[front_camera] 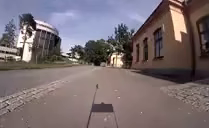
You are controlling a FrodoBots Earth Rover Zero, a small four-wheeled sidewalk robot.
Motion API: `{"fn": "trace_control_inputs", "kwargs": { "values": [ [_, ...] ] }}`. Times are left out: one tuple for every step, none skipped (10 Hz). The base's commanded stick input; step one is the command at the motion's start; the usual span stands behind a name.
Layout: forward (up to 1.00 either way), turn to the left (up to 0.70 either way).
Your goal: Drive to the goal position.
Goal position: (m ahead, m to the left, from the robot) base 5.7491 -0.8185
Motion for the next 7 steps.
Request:
{"fn": "trace_control_inputs", "kwargs": {
  "values": [
    [0.45, 0.00],
    [0.45, 0.00],
    [0.45, 0.00],
    [0.45, 0.00],
    [0.45, 0.00],
    [0.45, 0.00],
    [0.45, 0.00]
  ]
}}
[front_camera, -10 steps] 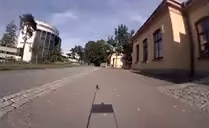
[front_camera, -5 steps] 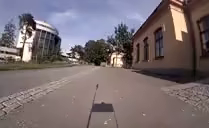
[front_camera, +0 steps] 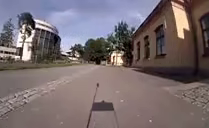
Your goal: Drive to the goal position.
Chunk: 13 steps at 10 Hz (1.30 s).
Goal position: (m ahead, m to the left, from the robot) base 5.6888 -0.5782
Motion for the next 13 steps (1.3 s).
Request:
{"fn": "trace_control_inputs", "kwargs": {
  "values": [
    [0.45, 0.00],
    [0.45, 0.00],
    [0.45, 0.00],
    [0.45, 0.00],
    [0.45, 0.00],
    [0.45, 0.00],
    [0.45, 0.00],
    [0.45, 0.00],
    [0.45, 0.00],
    [0.45, 0.00],
    [0.45, 0.00],
    [0.45, 0.00],
    [0.45, 0.00]
  ]
}}
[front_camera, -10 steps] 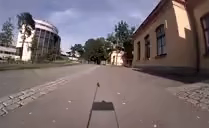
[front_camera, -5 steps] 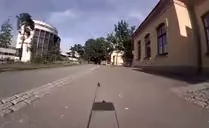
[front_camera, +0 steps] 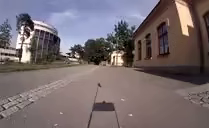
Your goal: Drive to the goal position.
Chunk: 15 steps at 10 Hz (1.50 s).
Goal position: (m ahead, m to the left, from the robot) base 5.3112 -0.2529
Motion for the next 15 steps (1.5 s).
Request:
{"fn": "trace_control_inputs", "kwargs": {
  "values": [
    [0.45, 0.00],
    [0.45, 0.00],
    [0.45, 0.00],
    [0.45, 0.00],
    [0.45, 0.00],
    [0.45, 0.00],
    [0.45, 0.00],
    [0.45, 0.00],
    [0.45, 0.00],
    [0.45, 0.00],
    [0.45, 0.00],
    [0.45, 0.00],
    [0.45, 0.00],
    [0.45, 0.00],
    [0.45, 0.00]
  ]
}}
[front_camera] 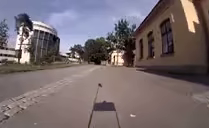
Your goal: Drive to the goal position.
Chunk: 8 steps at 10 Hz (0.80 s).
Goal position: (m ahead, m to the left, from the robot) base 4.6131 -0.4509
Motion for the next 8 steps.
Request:
{"fn": "trace_control_inputs", "kwargs": {
  "values": [
    [0.45, 0.00],
    [0.45, 0.00],
    [0.45, 0.00],
    [0.45, 0.00],
    [0.45, 0.00],
    [0.45, 0.00],
    [0.45, 0.00],
    [0.45, 0.00]
  ]
}}
